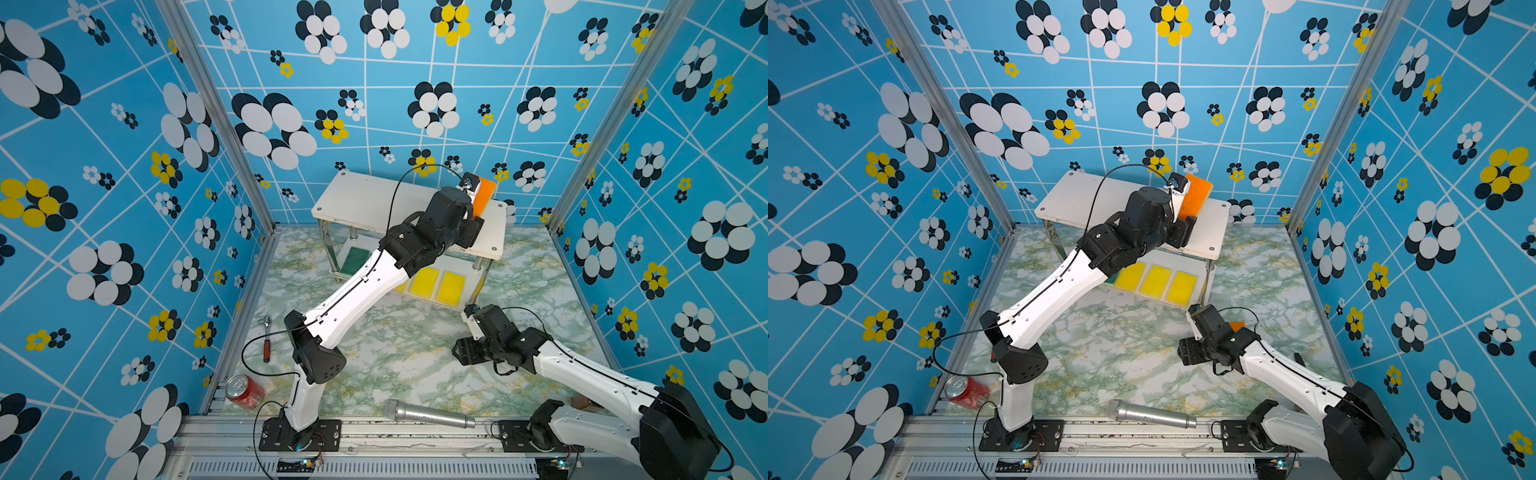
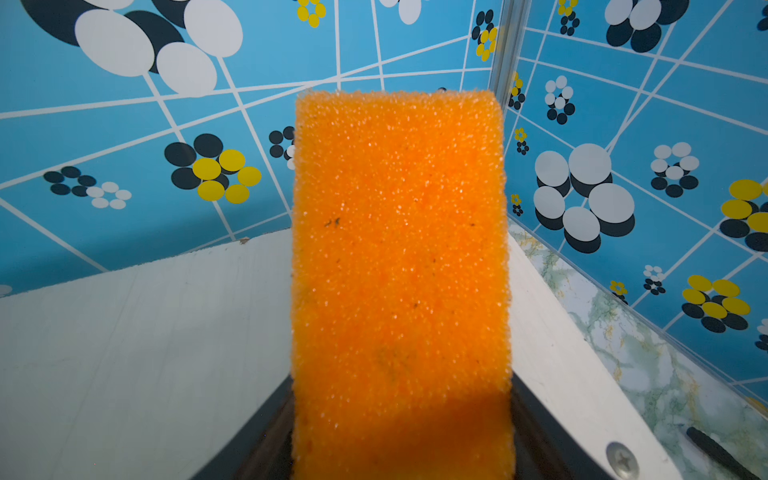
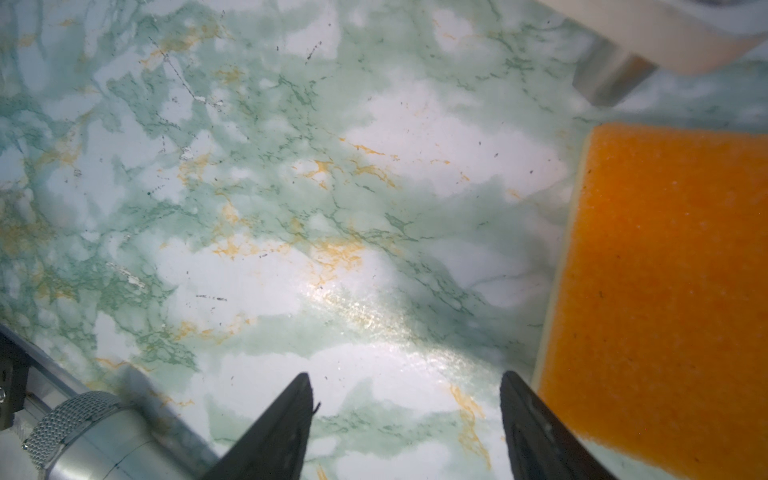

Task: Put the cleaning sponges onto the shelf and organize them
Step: 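Lift the orange sponge up onto the shelf top with the left gripper, then lower the orange sponge onto the shelf top with the left gripper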

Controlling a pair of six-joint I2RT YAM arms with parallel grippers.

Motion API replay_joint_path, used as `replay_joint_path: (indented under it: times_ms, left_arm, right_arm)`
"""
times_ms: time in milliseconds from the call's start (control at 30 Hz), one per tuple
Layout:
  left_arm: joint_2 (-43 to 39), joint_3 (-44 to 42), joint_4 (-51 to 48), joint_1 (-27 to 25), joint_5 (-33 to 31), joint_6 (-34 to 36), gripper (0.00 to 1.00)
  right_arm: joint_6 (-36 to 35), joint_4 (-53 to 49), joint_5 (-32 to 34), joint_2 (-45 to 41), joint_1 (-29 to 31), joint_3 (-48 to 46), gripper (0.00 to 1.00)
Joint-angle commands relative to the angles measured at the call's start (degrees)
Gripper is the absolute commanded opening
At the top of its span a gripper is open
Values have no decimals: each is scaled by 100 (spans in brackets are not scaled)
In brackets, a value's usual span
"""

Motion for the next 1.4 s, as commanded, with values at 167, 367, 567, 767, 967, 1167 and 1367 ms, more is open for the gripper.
replay_joint_path:
  times_ms: [167,367,567,767,967,1167,1367]
  left_arm:
    - [-92,-21,-188,-135,-421,-328,69]
    - [-80,-49,-383,-221,-668,-455,69]
    - [-108,-156,-451,-283,-783,-588,69]
    - [-137,-206,-540,-336,-887,-762,69]
    - [-125,-211,-652,-472,-1006,-863,70]
    - [-136,-165,-740,-572,-1149,-920,70]
    - [-120,-167,-692,-599,-1306,-880,71]
  right_arm:
    - [4,162,112,122,-31,-134,73]
    - [-49,203,110,293,-31,-113,73]
    - [30,326,89,253,0,-248,73]
    - [39,335,149,242,38,-283,73]
    - [13,362,163,253,101,-293,73]
    - [4,476,141,242,130,-354,73]
    - [-9,503,133,260,137,-361,73]
